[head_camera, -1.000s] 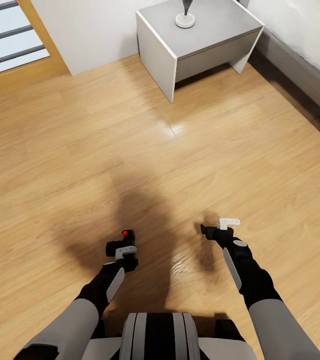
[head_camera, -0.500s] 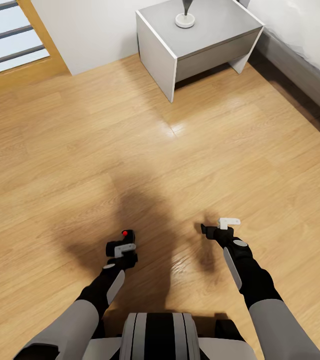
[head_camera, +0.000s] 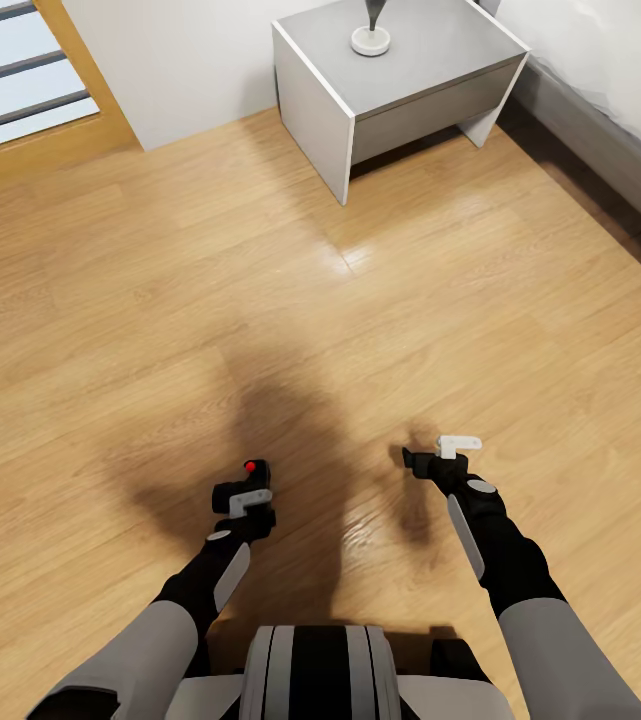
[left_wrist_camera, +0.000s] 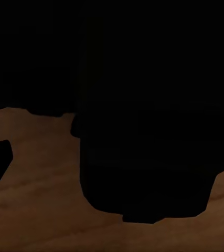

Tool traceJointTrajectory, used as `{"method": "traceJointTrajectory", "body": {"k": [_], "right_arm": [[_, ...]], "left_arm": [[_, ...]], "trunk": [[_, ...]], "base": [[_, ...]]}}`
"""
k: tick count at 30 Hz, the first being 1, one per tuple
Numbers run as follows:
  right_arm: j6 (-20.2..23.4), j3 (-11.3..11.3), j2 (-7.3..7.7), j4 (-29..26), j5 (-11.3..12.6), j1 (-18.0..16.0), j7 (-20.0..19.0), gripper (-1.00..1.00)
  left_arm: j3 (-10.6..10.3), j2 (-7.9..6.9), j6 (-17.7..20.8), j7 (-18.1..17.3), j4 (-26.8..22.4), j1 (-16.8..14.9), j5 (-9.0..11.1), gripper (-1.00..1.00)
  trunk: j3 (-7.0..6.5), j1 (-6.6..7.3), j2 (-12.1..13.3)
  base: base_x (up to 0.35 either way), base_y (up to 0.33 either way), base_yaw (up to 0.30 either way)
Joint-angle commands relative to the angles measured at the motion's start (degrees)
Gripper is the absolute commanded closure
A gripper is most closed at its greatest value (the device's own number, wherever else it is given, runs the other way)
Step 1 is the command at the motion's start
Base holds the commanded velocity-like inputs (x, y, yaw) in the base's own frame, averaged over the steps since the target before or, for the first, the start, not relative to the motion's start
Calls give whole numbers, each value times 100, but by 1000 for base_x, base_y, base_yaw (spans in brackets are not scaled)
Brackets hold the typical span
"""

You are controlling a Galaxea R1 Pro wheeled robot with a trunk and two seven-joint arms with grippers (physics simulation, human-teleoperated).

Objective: Attach the digital camera to the camera tripod in the bedroom.

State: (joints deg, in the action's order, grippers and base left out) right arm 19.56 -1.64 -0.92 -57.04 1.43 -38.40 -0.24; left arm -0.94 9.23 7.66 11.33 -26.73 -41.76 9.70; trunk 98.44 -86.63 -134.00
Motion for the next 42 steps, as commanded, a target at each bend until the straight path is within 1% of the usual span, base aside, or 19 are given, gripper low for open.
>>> {"method": "traceJointTrajectory", "body": {"k": [1, 39, 40, 42], "right_arm": [[30, -12, -5, -9, 15, -1, -3, -100], [30, -12, -5, 19, 15, -1, -3, -100], [30, -12, -5, 21, 15, -1, -3, -100], [30, -12, -5, 19, 15, -1, -3, -100]], "left_arm": [[-11, 0, 27, 28, -10, 1, 54, -100], [-12, 0, -55, 14, 149, 1, 25, -100], [-12, 0, -58, 15, 151, 1, 25, 100], [-12, -3, -65, 16, 155, 1, 24, 100]], "trunk": [[3, 1, -1], [3, 1, -1], [3, 1, -1], [3, 1, -1]], "base": [[0, 0, 0], [0, 0, 0], [0, 0, 0], [0, 0, 0]]}}
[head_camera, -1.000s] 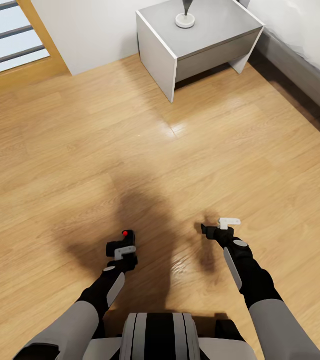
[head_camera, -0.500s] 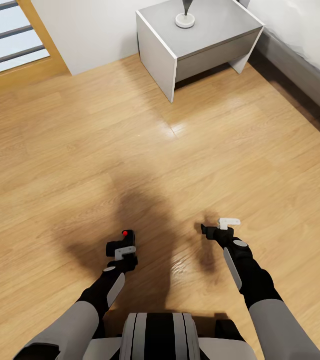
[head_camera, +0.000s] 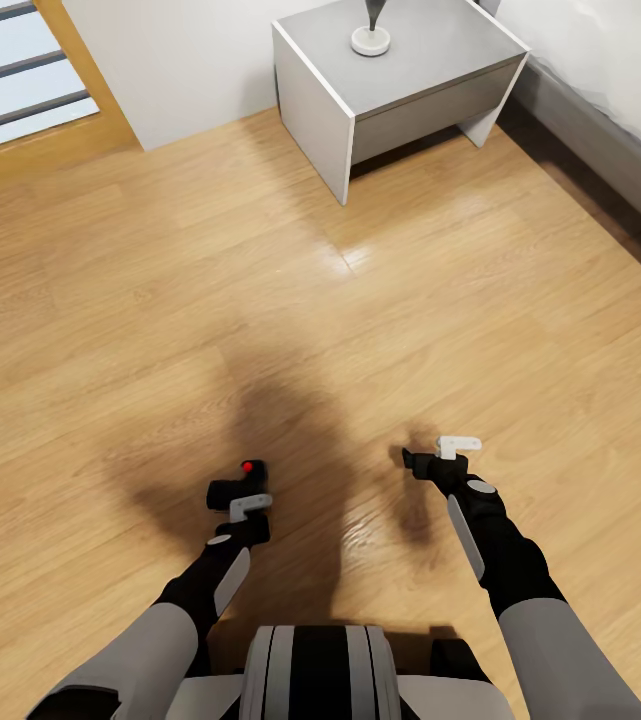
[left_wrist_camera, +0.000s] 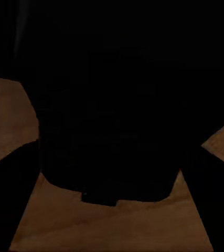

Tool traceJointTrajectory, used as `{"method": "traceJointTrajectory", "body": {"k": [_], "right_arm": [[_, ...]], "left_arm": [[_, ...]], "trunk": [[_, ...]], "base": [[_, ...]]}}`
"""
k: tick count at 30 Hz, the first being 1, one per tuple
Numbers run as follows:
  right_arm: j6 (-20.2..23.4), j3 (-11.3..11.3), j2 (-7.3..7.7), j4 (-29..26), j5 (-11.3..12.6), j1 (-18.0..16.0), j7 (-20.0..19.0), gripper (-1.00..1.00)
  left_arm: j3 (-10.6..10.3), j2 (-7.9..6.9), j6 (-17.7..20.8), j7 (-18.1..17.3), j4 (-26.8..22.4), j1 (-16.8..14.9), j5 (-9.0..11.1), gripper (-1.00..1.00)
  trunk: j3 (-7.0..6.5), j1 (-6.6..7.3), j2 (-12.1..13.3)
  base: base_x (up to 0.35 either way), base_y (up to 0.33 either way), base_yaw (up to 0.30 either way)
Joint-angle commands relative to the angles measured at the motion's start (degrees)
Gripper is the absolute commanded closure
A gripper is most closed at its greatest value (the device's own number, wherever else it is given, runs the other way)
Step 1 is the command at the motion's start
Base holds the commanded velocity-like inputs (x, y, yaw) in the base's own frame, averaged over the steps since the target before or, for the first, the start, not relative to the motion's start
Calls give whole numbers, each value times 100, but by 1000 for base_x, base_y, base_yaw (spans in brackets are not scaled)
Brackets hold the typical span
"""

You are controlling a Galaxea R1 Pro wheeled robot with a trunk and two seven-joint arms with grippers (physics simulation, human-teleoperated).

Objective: Attach the digital camera to the camera tripod in the bedroom.

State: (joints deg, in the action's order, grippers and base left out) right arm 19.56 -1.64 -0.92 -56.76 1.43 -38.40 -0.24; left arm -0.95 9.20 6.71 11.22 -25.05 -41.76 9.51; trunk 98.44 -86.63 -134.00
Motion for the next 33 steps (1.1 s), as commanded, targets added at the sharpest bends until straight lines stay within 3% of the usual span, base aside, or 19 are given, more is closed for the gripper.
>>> {"method": "traceJointTrajectory", "body": {"k": [1, 17, 22, 23, 27, 28, 31, 32, 33], "right_arm": [[30, -12, -5, -10, 15, -1, -2, -100], [30, -10, -5, -11, 15, -1, -2, -100], [30, -12, -5, -10, 15, -1, -2, -100], [30, -12, -5, -11, 16, -1, -2, -100], [30, -8, -5, -11, 20, -1, -2, -100], [30, -8, -6, -11, 18, -1, -2, -100], [30, -7, -6, -12, 17, -1, -2, -100], [30, -9, -5, -18, 16, -1, -2, -100], [30, -10, -5, -20, 16, -1, -2, -100]], "left_arm": [[-10, -2, 28, 28, -11, 1, 42, 100], [-10, 2, 10, 29, -16, 1, 50, 100], [-10, 4, -289, 46, -61, 1, 41, 100], [-15, 80, 92, 137, -1405, 9, 63, 100], [-50, 80, 656, 135, -2191, 4, 66, 100], [-121, 80, 880, 133, -2724, 9, 72, 100], [-309, 80, 1208, 131, -3640, 45, 85, 100], [-467, 80, 1426, 132, -4160, 122, 89, 100], [-553, 80, 1532, 135, -4360, 168, 88, 100]], "trunk": [[3, 1, -1], [3, 1, -1], [3, 1, -1], [3, 1, -1], [3, 1, -1], [3, 1, -1], [3, 1, -1], [3, 1, -1], [3, 1, -1]], "base": [[0, 0, 0], [0, 0, 0], [0, 0, 0], [0, 0, 0], [0, 0, 0], [0, 0, 0], [0, 0, 0], [0, 0, 0], [0, 0, 0]]}}
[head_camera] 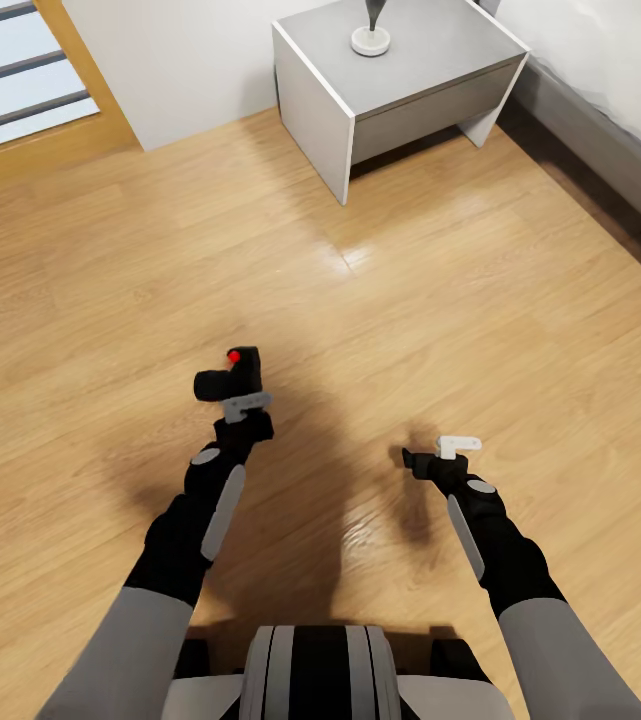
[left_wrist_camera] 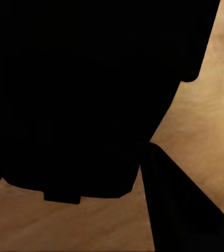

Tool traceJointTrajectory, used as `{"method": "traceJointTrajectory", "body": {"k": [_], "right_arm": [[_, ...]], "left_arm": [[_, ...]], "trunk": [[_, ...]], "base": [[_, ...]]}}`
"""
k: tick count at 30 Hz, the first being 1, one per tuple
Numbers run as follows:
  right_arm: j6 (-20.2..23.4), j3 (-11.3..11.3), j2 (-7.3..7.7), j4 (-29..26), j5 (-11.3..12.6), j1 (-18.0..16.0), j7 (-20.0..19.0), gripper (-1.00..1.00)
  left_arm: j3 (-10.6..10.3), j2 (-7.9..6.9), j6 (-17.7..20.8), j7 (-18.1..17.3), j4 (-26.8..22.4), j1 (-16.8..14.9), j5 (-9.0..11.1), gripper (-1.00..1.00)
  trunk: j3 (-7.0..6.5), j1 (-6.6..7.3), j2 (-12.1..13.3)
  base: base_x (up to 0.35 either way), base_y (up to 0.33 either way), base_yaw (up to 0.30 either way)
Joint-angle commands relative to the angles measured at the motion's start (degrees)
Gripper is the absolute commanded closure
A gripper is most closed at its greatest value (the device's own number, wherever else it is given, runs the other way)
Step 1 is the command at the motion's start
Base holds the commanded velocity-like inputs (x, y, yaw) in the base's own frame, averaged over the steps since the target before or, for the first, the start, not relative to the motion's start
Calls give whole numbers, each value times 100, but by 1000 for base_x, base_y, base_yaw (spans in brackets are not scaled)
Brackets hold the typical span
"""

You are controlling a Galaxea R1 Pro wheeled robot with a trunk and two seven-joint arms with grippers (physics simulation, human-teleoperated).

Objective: Attach the digital camera to the camera tripod in the bedroom.

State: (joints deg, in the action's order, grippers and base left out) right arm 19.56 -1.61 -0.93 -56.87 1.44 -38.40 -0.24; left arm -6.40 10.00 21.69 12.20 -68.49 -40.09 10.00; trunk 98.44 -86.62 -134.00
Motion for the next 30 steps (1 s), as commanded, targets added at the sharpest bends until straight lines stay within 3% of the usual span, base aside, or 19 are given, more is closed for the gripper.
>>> {"method": "traceJointTrajectory", "body": {"k": [1, 6, 12, 14, 19, 20, 21, 24, 25, 30], "right_arm": [[31, -13, -4, -11, 15, -1, -3, -100], [29, -10, -4, -11, 15, -1, -3, -100], [30, -7, -15, -9, 16, -1, -3, -100], [30, -6, -22, -9, 30, -1, -8, -100], [36, -6, -17, -9, 39, -1, -15, -100], [37, -6, -15, -12, 40, -1, -17, -100], [38, -6, -14, -17, 40, -1, -16, -100], [39, -6, -13, -21, 41, -1, -13, -100], [39, -6, -13, -23, 41, -1, -12, -100], [39, -4, -19, -18, 41, -1, -15, -100]], "left_arm": [[-93, 0, 138, 39, -179, 50, 39, 100], [-424, 0, 592, 182, -657, 233, 39, 100], [-521, 0, 750, 713, -798, 286, 49, 100], [-549, 0, 791, 1126, -823, 296, 59, 100], [-562, 0, 814, 1288, -838, 299, 88, 100], [-562, 0, 816, 1300, -839, 299, 137, 100], [-565, 0, 818, 1312, -840, 299, 364, 100], [-569, 0, 823, 1320, -847, 299, 545, 100], [-572, 0, 854, 1333, -873, 300, 739, 100], [-587, 0, 894, 1337, -883, 300, 796, 100]], "trunk": [[3, 0, -1], [3, 0, -1], [3, 0, -1], [3, 0, -1], [3, 0, -1], [3, 0, -1], [3, 0, -1], [3, 0, -1], [3, 0, -1], [-51, 66, 119]], "base": [[0, 0, 0], [0, 0, 0], [0, 0, 0], [0, 0, 0], [0, 0, 0], [0, 0, 0], [0, 0, 0], [0, 0, 0], [0, 0, 0], [0, 0, 0]]}}
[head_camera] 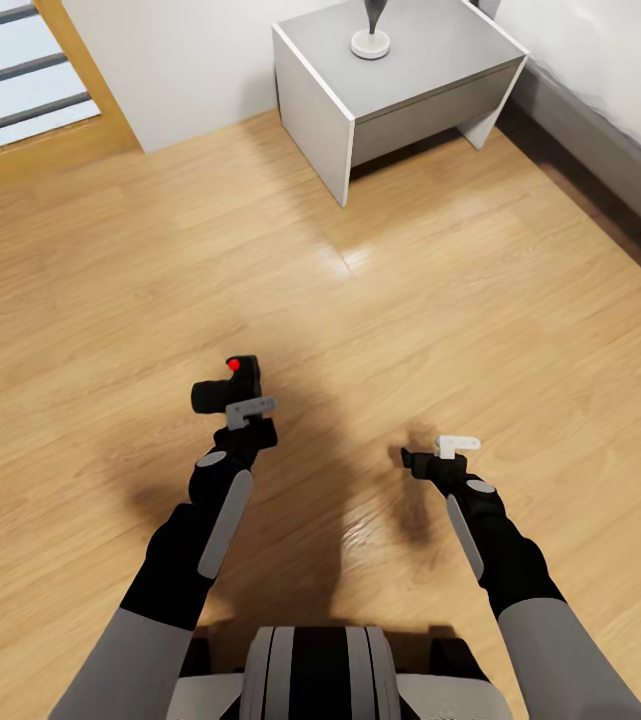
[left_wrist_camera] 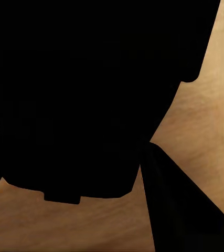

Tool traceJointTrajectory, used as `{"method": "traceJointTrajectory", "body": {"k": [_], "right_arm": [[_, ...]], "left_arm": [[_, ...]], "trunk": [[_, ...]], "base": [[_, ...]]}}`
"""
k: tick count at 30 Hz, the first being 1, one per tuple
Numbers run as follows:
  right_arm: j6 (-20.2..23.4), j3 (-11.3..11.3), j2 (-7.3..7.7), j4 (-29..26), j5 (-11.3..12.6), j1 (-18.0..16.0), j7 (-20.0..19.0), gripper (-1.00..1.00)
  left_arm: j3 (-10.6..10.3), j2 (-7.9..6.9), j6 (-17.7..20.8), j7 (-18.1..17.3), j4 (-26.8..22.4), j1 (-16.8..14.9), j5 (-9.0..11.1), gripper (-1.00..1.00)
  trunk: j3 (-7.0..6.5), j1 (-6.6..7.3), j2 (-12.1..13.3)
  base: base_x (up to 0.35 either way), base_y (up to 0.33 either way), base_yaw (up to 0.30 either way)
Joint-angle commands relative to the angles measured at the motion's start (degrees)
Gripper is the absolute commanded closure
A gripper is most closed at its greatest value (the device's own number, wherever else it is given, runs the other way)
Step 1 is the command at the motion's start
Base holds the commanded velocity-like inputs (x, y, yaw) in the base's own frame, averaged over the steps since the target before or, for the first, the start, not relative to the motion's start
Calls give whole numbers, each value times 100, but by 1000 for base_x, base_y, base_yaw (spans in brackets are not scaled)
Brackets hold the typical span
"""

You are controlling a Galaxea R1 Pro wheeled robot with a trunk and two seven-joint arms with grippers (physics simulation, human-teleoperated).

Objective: Attach the digital camera to the camera tripod in the bedroom.

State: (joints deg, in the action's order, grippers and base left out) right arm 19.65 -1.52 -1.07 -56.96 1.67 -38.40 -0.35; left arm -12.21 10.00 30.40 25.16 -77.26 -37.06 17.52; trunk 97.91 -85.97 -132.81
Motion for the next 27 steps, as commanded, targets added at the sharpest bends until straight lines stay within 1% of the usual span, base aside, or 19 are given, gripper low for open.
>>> {"method": "traceJointTrajectory", "body": {"k": [1, 3, 9, 17, 18, 19, 21, 22, 27], "right_arm": [[30, -13, -3, -9, 17, -1, -5, -100], [30, -14, -1, -8, 17, -1, -6, -100], [69, -8, 7, -21, 17, -1, -9, -100], [142, -6, 17, -112, 17, -1, -99, -100], [184, -6, 18, -131, 17, -1, -124, -100], [341, -6, 18, -171, 14, -1, -170, -100], [508, -6, 19, -213, 12, -1, -204, -100], [694, -6, 19, -276, 13, -1, -227, -100], [1068, -8, 19, -454, 14, -1, -258, -100]], "left_arm": [[-12, 0, 24, 41, -7, -3, 45, 100], [-38, 0, 25, 41, -8, -3, 45, 100], [-222, 0, 27, 42, -12, -3, 52, 100], [-252, 0, 27, 42, -9, -3, 57, 100], [-253, 0, 27, 42, -9, -3, 57, 100], [-254, 0, 27, 42, -9, -3, 58, 100], [-255, -2, 27, 42, -9, -3, 58, 100], [-255, -5, 27, 42, -7, -3, 58, 100], [-255, -10, 27, 42, -3, -3, 63, 100]], "trunk": [[-16, 23, 40], [-52, 67, 121], [-159, 199, 361], [-303, 374, 682], [-321, 396, 722], [-339, 418, 762], [-375, 462, 843], [-393, 484, 883], [-483, 594, 1083]], "base": [[0, 0, 0], [0, 0, 0], [0, 0, 0], [0, 0, 0], [0, 0, 0], [0, 0, 0], [0, 0, 0], [0, 0, 0], [0, 0, 0]]}}
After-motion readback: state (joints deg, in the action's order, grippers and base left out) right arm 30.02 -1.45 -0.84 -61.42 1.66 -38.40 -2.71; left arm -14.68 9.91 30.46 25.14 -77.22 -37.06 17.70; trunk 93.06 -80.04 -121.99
